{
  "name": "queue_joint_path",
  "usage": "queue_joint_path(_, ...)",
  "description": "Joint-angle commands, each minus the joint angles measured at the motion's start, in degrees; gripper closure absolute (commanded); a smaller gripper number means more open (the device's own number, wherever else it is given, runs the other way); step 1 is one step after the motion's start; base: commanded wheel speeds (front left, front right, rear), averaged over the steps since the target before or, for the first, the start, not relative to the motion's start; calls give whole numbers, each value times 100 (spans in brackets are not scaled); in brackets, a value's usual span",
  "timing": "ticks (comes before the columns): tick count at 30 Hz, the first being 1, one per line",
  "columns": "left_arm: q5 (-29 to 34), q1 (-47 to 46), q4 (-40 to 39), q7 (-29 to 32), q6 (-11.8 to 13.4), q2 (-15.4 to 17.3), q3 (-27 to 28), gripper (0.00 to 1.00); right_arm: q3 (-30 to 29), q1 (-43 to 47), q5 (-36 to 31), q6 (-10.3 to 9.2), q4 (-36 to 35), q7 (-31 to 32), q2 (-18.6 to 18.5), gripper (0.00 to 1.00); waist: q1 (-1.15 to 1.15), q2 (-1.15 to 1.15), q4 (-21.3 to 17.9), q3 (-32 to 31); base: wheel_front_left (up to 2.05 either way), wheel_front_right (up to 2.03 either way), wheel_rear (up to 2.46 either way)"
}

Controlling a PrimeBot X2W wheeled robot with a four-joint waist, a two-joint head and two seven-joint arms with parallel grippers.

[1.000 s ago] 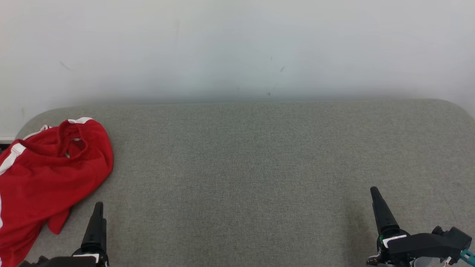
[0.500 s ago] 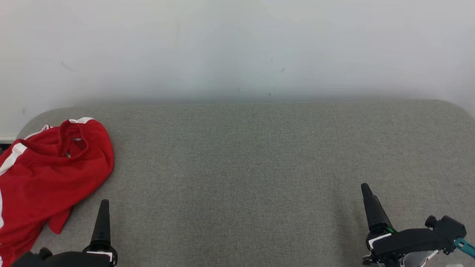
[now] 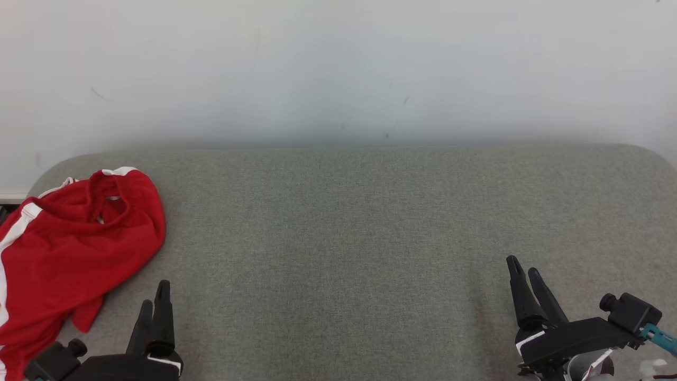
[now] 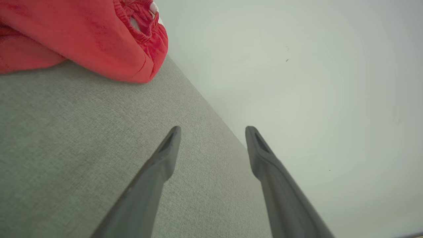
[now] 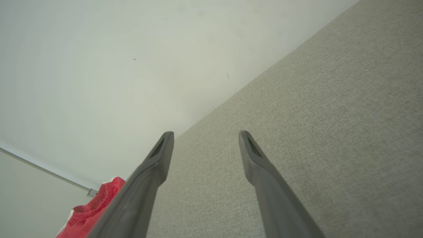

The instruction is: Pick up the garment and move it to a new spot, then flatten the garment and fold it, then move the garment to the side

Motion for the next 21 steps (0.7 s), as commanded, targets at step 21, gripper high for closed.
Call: queue_joint_path(21, 1519, -88, -230, -84, 461, 452, -531, 0, -160, 7, -1540, 0, -247, 188, -77, 0, 0, -1, -8, -59, 0, 0, 0)
